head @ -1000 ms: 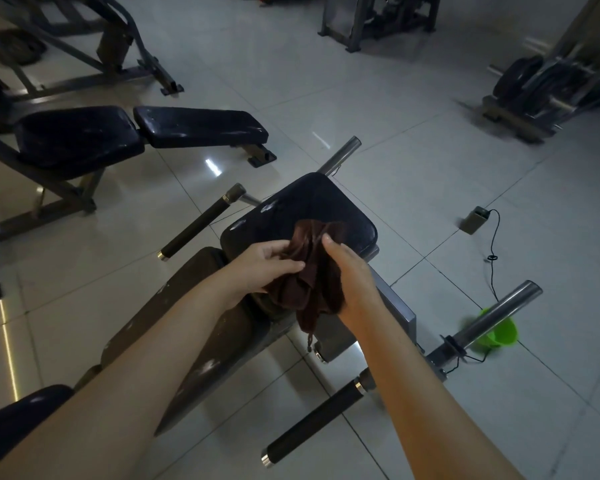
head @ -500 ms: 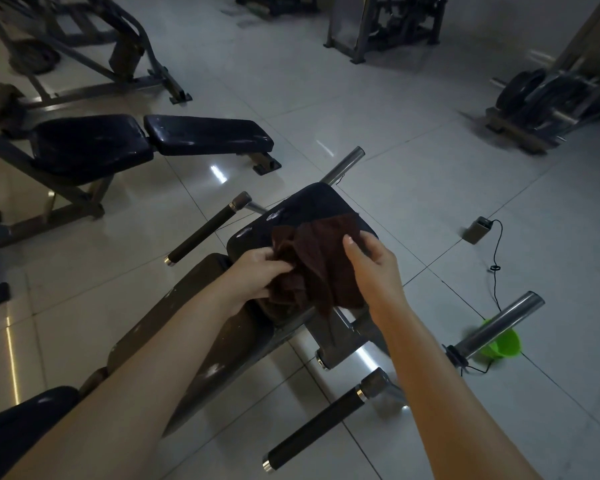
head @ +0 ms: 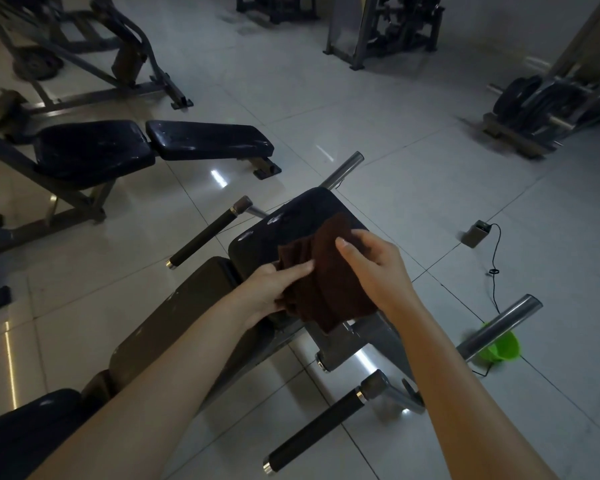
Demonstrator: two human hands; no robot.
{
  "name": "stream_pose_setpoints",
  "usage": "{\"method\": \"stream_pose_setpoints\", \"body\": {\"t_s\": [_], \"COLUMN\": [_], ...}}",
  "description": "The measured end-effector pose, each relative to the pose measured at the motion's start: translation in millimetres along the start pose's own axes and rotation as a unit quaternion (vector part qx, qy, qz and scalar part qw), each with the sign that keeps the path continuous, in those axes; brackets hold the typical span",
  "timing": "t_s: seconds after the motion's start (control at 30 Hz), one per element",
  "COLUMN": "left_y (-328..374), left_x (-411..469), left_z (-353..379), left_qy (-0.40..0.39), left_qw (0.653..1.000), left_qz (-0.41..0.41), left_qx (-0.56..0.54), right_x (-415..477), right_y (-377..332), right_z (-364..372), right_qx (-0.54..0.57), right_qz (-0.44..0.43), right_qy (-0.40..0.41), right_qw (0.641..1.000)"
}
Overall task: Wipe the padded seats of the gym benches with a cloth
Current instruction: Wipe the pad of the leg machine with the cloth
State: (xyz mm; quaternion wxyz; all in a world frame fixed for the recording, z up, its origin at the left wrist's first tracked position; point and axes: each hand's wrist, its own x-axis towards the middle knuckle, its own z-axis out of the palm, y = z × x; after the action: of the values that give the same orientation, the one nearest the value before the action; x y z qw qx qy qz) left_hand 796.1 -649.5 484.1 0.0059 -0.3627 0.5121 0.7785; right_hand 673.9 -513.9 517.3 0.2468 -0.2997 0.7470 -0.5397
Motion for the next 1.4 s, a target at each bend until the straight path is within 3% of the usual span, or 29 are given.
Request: {"method": "stream_pose_setpoints", "body": {"t_s": [0.07, 0.23, 0.3, 0.37, 0.43, 0.57, 0.67, 0.77, 0.87, 1.0, 1.2, 1.33, 1.4], "left_y": [1, 7, 9, 12, 16, 18, 15, 13, 10, 5, 3, 0, -1], "left_x": [0, -6, -7, -3, 1, 8, 12, 15, 18, 24, 45, 57, 61], "left_z": [-2, -7, -5, -5, -5, 2, 4, 3, -3, -16, -30, -30, -32], "left_qy": [0.021, -0.024, -0.031, -0.03, -0.022, 0.056, 0.089, 0.098, 0.122, 0.157, 0.171, 0.154, 0.121], "left_qw": [0.998, 0.992, 0.993, 0.994, 0.997, 0.989, 0.982, 0.977, 0.974, 0.961, 0.906, 0.852, 0.816], "left_qz": [0.017, 0.031, 0.041, 0.055, 0.059, 0.078, 0.092, 0.102, 0.107, 0.126, 0.168, 0.207, 0.214], "left_qx": [-0.052, -0.12, -0.107, -0.084, -0.039, 0.115, 0.14, 0.16, 0.161, 0.192, 0.35, 0.456, 0.524], "right_x": [1, 8, 10, 8, 7, 10, 11, 17, 28, 25, 19, 25, 33], "right_y": [0, 4, 6, 8, 11, 8, 6, 12, 29, 67, 96, 91, 96], "right_z": [-5, -11, -13, -15, -18, -29, -34, -33, -26, 2, 30, 7, -6], "right_qx": [0.028, 0.027, 0.055, 0.096, 0.14, 0.134, 0.004, -0.147, -0.263, -0.393, -0.398, -0.376, -0.426], "right_qz": [0.007, 0.063, 0.136, 0.211, 0.231, 0.16, 0.016, -0.126, -0.149, -0.122, -0.171, -0.15, -0.175], "right_qy": [0.035, 0.11, 0.087, 0.004, -0.023, 0.126, 0.26, 0.313, 0.281, 0.16, 0.123, 0.025, 0.005], "right_qw": [0.999, 0.992, 0.985, 0.973, 0.962, 0.97, 0.965, 0.93, 0.911, 0.897, 0.893, 0.914, 0.888]}}
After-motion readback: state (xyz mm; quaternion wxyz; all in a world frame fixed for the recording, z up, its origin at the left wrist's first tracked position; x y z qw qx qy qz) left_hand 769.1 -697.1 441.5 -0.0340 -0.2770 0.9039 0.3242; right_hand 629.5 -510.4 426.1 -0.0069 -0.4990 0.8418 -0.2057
